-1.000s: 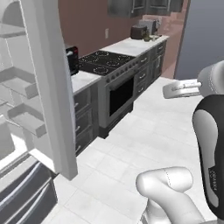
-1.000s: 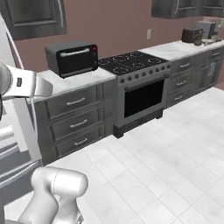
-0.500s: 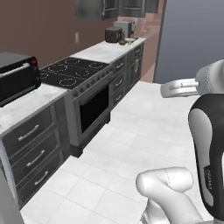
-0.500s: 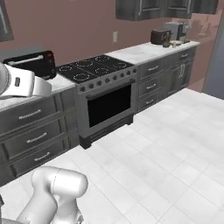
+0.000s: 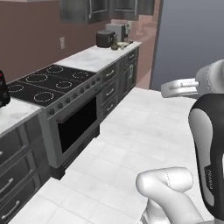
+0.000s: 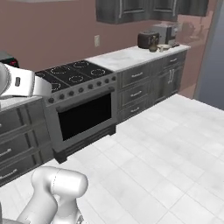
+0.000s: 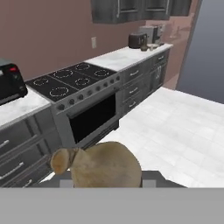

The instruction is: Retrieve the bottle and the shaker from the cabinet and place them next to the mixing bowl on the counter. Then add garlic from the fridge to the mixing bowl.

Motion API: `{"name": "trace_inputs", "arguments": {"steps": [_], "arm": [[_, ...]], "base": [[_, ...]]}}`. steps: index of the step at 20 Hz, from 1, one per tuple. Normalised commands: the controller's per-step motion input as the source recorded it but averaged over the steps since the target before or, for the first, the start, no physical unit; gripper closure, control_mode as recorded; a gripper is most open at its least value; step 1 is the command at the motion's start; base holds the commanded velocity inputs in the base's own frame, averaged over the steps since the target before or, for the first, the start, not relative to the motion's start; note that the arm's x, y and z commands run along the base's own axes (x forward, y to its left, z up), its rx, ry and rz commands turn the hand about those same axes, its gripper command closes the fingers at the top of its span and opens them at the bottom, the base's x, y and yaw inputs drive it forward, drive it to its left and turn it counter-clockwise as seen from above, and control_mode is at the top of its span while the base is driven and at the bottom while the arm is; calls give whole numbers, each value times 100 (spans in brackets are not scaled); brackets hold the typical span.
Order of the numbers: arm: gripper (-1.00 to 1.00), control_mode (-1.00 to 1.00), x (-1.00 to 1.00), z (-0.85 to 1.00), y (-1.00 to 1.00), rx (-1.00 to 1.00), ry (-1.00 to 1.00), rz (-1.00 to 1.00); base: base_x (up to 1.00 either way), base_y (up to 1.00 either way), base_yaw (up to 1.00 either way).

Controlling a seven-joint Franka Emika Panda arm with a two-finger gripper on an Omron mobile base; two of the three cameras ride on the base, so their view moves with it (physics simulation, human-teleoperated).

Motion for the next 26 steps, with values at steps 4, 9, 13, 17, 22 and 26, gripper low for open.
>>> {"name": "trace_inputs", "arguments": {"steps": [4, 9, 13, 17, 22, 26], "arm": [[100, 100, 0, 0, 0, 0, 0, 0], [100, 100, 0, 0, 0, 0, 0, 0], [100, 100, 0, 0, 0, 0, 0, 0], [100, 100, 0, 0, 0, 0, 0, 0], [100, 100, 0, 0, 0, 0, 0, 0], [100, 100, 0, 0, 0, 0, 0, 0]], "base": [[100, -100, 5], [98, -100, 6], [81, -100, 13], [75, -100, 17], [73, -100, 19], [64, -100, 13]]}}
